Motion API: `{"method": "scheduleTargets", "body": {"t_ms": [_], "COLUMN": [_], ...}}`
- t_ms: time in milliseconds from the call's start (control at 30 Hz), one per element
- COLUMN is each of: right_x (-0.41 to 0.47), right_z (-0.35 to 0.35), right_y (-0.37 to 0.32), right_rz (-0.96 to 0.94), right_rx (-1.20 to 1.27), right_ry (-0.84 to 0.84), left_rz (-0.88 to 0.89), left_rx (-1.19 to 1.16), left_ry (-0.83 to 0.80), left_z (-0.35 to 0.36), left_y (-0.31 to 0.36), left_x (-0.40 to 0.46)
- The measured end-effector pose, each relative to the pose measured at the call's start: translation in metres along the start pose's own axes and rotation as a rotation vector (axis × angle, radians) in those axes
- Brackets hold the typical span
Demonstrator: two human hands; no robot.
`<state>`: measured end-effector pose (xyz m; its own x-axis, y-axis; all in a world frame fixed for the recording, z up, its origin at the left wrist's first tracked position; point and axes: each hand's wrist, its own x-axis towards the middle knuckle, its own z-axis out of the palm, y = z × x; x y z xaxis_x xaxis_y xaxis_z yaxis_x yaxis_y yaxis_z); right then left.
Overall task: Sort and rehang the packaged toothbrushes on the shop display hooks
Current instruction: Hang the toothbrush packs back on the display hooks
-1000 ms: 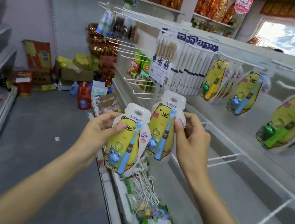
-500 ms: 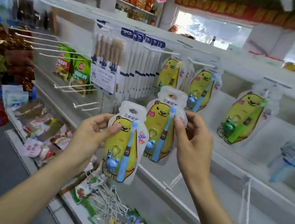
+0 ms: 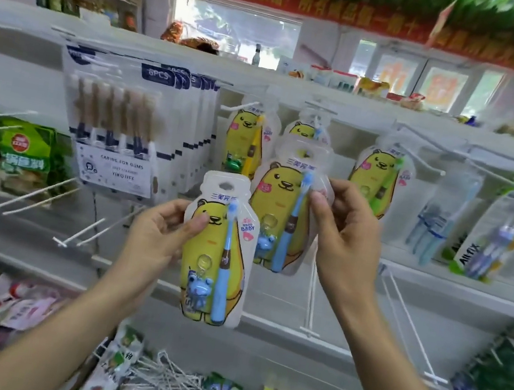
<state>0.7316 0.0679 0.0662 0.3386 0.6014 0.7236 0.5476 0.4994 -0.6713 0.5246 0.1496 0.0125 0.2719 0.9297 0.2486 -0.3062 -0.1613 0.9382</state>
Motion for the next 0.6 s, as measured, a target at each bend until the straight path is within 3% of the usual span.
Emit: {"method": "scheduleTargets", "body": {"t_ms": [300,600], "right_x": [0.009,0.024], "right_z": [0.016,0.021], "right_y": [-0.018,-0.009], "right_rz": [-0.012,0.018], "right_rx": [-0.028,-0.070], "right_ry": [0.170,0.192], "left_rz": [-0.046,-0.027], "left_rx": [-0.026,-0.015], "left_ry": [-0.085,-0.110], "left_z": [-0.027,-0.033], "left_y": [-0.012,-0.014], "left_x": [0.008,0.014]}}
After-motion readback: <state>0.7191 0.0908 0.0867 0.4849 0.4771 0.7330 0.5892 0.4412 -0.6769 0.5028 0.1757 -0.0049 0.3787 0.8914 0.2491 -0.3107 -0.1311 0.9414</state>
